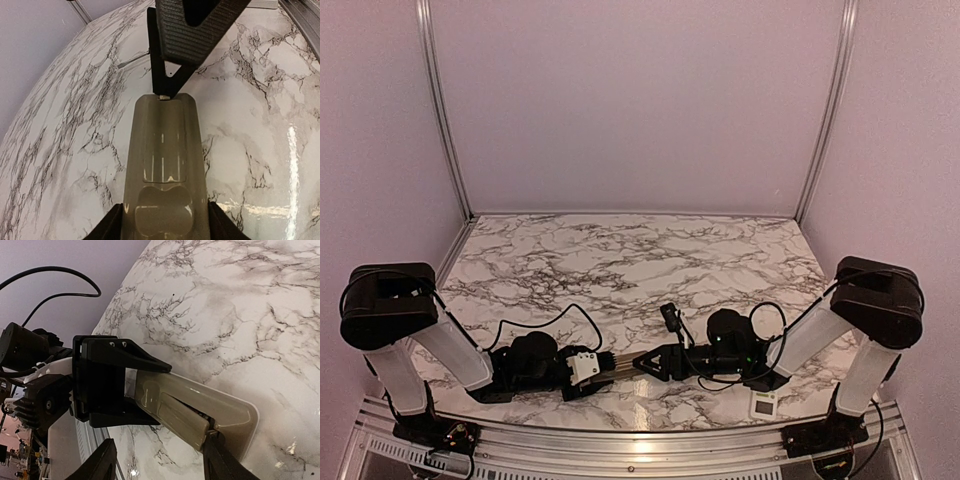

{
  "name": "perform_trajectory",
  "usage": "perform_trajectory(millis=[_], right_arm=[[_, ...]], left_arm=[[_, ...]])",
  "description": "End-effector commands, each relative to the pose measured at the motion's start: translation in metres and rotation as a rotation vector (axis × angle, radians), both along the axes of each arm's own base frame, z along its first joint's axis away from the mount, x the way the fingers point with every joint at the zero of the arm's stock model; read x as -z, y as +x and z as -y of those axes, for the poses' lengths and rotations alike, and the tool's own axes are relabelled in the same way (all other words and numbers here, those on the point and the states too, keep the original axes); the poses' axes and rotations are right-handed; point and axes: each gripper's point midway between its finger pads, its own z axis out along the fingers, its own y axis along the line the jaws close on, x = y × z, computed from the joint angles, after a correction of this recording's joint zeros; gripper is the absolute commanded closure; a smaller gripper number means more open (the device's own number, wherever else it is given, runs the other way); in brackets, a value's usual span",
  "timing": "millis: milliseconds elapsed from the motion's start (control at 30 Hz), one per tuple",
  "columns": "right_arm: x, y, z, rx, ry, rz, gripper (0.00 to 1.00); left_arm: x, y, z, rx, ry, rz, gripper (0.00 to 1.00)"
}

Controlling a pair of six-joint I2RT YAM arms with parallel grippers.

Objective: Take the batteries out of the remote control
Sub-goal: Remove the battery cover from the remote control.

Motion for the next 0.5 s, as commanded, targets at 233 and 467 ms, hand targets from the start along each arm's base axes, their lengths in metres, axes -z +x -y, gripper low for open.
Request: perform_trajectory(millis=[233,467], right_arm=[[-0.0228,-0.0233,-0.0174,-0.115,0.061,0.027,0.43],[-0.0270,-0.0246,-0.0197,-0.121,0.063,0.033,0.43]], left_arm=[[-0.0201,0.0001,0.0105,0.023,-0.063,0.030,1.00],[-0.0203,-0.0002,0.0099,0.023,-0.062,0.029,1.00]])
